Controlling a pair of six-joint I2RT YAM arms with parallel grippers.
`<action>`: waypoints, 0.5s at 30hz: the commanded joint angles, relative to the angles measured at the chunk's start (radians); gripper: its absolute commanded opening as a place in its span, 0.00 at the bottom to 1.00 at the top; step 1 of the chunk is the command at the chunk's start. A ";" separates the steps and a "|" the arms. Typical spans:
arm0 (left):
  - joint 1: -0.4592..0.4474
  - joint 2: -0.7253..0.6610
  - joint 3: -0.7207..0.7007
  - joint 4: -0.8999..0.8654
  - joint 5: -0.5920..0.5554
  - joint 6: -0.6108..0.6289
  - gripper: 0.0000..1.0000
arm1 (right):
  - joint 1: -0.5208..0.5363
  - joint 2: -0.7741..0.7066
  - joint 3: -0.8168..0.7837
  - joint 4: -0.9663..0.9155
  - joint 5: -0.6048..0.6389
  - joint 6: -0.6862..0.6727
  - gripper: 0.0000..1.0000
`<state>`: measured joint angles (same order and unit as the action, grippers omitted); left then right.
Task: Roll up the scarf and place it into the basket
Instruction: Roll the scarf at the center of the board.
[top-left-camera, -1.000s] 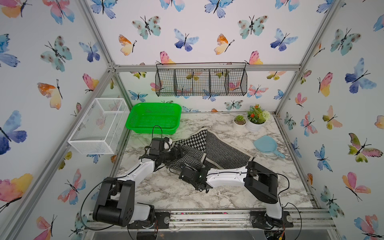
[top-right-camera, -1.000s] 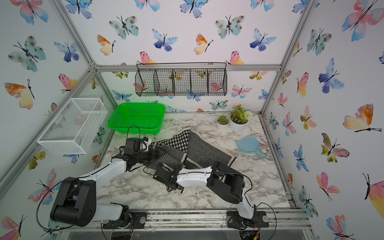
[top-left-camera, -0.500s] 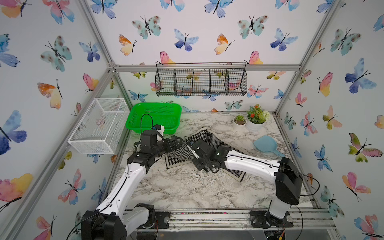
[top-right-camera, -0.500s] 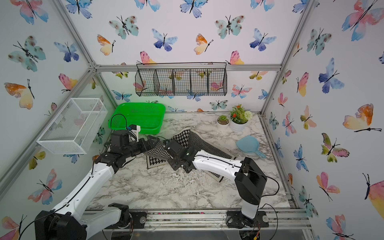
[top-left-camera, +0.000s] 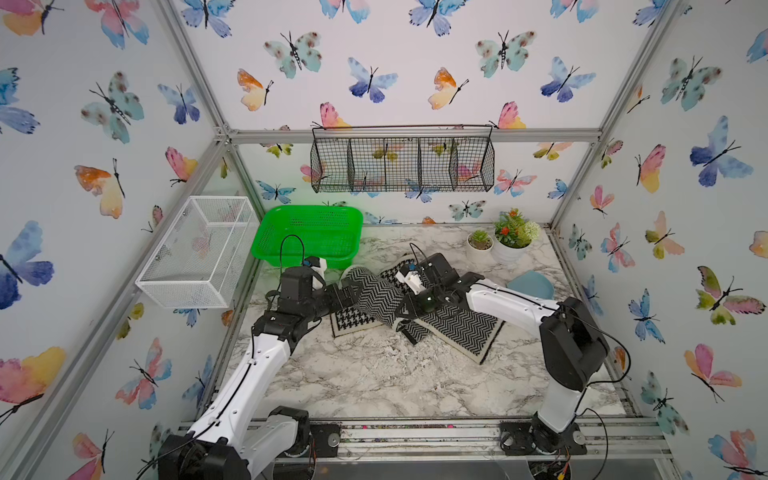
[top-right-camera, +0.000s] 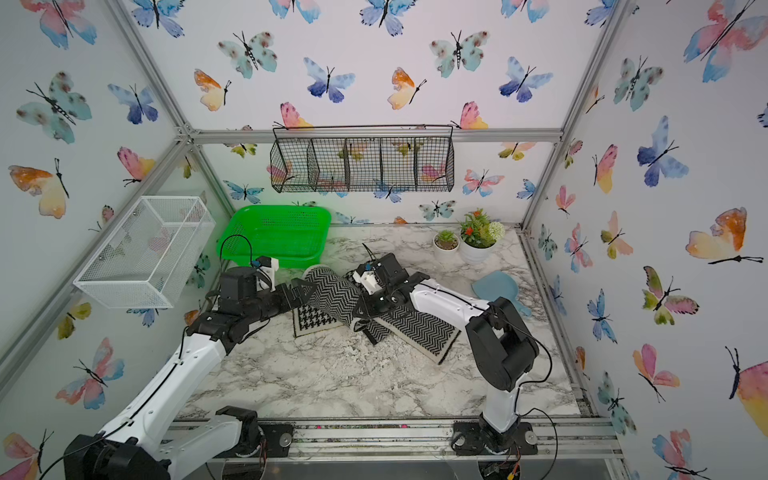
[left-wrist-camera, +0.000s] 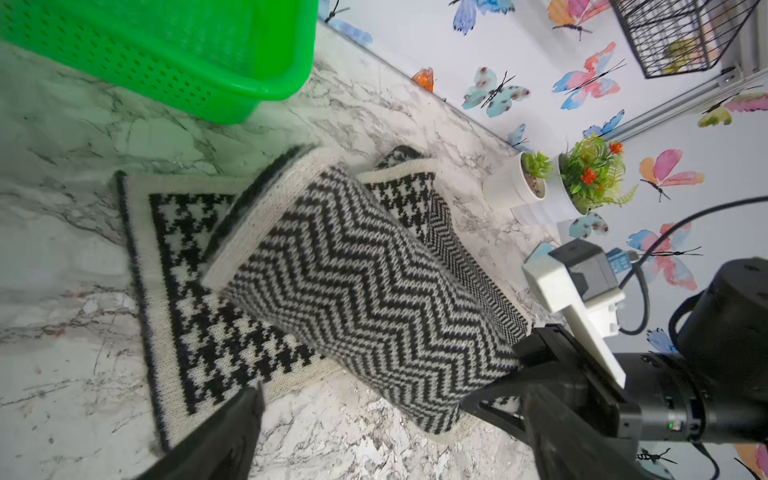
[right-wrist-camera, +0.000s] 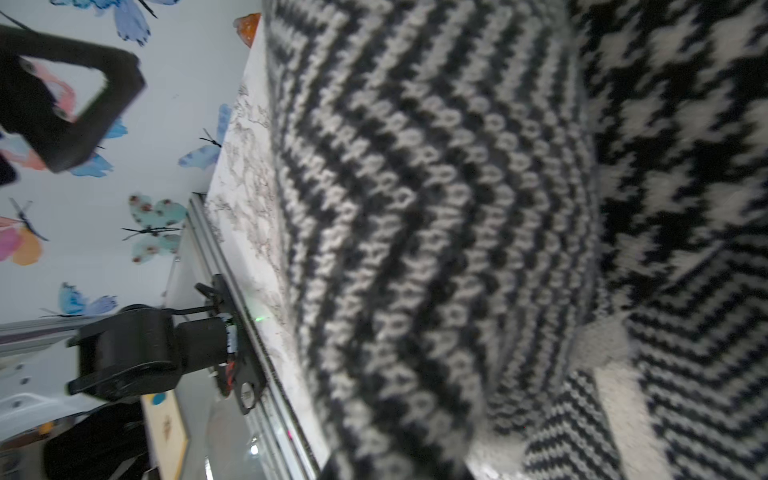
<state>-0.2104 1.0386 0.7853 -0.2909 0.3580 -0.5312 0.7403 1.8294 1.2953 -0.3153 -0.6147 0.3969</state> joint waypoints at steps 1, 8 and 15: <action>0.002 -0.005 -0.048 0.039 0.021 0.001 0.98 | -0.002 0.022 -0.002 0.098 -0.169 0.059 0.17; -0.027 0.005 -0.181 0.183 0.045 -0.064 0.98 | -0.054 0.051 -0.079 0.197 -0.278 0.116 0.19; -0.048 0.059 -0.263 0.377 0.101 -0.133 0.98 | -0.103 0.104 -0.105 0.218 -0.341 0.128 0.20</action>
<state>-0.2447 1.0729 0.5308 -0.0387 0.4213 -0.6266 0.6521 1.9106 1.2095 -0.1356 -0.8951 0.5117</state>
